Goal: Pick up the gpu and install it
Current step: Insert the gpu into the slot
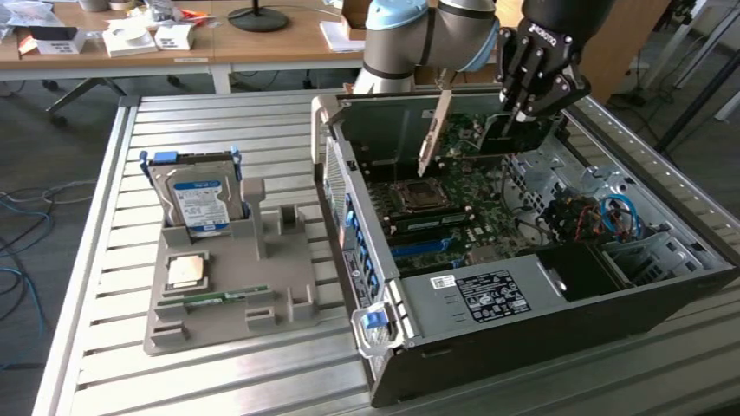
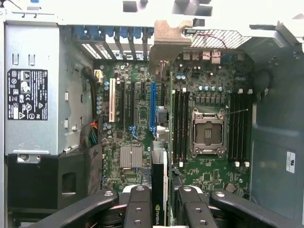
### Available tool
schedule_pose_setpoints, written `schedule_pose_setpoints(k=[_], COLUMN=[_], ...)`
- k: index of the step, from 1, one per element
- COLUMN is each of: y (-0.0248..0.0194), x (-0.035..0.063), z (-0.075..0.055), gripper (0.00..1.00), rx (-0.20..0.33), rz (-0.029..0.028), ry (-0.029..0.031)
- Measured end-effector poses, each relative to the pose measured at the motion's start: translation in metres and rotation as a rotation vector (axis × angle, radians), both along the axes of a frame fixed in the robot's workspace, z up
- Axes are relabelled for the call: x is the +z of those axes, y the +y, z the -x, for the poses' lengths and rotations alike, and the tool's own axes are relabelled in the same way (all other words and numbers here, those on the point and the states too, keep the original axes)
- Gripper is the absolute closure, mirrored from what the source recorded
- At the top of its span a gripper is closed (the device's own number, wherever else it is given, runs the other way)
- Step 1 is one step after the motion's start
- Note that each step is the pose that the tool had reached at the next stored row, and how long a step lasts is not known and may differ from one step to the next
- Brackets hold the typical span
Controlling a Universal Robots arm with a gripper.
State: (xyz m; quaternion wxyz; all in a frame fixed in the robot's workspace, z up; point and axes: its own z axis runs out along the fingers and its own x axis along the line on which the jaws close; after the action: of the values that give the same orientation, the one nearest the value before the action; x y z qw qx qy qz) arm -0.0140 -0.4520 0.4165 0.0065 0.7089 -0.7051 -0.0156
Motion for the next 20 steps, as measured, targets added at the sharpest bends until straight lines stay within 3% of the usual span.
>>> schedule_pose_setpoints(k=[7, 20], y=[0.0006, 0.0007], x=[-0.0064, -0.0234], z=[0.002, 0.013], gripper=[0.74, 0.74], rx=[0.030, 0.052], rz=[0.0000, 0.0001], ry=[-0.0124, -0.0162])
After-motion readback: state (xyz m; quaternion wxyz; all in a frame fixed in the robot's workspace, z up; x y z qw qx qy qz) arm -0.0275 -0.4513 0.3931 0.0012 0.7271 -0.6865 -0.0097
